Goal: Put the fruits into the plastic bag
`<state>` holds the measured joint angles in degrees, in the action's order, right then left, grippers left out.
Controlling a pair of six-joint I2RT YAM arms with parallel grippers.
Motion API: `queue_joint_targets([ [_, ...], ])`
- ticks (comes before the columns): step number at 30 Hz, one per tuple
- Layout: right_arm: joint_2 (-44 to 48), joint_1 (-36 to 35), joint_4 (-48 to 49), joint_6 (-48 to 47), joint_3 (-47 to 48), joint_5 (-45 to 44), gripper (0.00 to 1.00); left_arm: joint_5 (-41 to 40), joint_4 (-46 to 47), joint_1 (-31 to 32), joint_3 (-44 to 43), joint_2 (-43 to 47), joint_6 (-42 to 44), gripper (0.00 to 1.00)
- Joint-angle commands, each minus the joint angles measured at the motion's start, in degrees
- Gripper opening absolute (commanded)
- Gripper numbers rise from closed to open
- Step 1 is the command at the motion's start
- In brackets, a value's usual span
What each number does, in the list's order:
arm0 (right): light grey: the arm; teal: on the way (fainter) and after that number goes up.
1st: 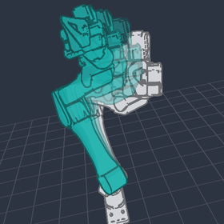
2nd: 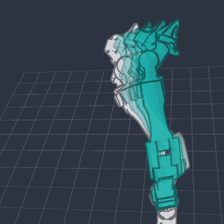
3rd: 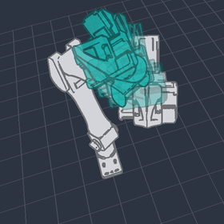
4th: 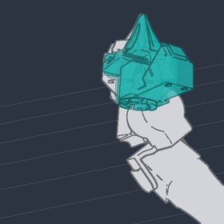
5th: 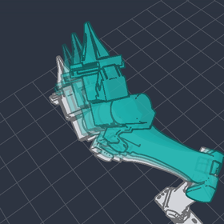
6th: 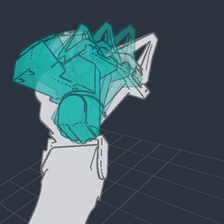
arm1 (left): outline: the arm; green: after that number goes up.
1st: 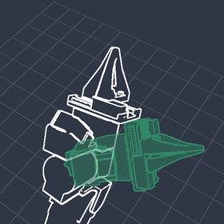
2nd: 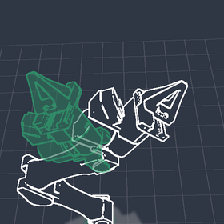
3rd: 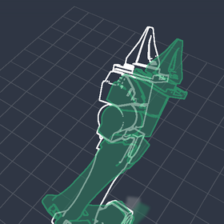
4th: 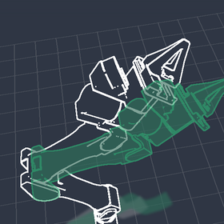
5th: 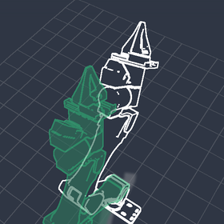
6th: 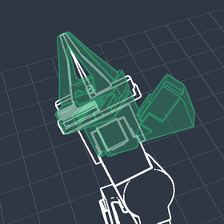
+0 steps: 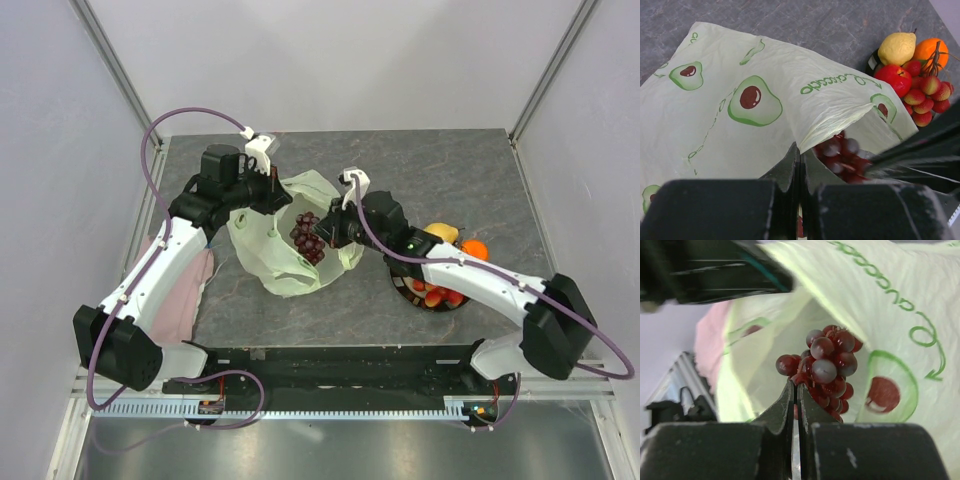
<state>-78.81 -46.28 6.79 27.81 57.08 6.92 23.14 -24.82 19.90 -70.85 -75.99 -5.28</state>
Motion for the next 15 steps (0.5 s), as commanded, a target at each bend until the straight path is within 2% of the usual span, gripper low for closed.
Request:
queue_joint_targets([
  [1, -5.11, 0.05, 1.65, -0.12, 6.63, -10.13, 0.0, 3.67, 3.2, 0.05, -0.52, 0.14, -2.19, 0.02],
  [4, -8.46, 0.05, 2.61, 0.83, 9.54, -16.13, 0.0, 5.16, 3.72, 0.14, -0.52, -0.04, -2.98, 0.02],
  [11, -14.7, -0.65, 16.58, 5.58, 5.69, -29.05, 0.0, 6.13, 3.99, 0.14, -0.34, -0.13, -3.16, 0.02],
  [15, -22.24, -1.27, 20.55, 6.29, 5.67, -29.86, 0.0, 7.01, 3.9, 0.14, -0.43, -0.65, -3.51, 0.01],
])
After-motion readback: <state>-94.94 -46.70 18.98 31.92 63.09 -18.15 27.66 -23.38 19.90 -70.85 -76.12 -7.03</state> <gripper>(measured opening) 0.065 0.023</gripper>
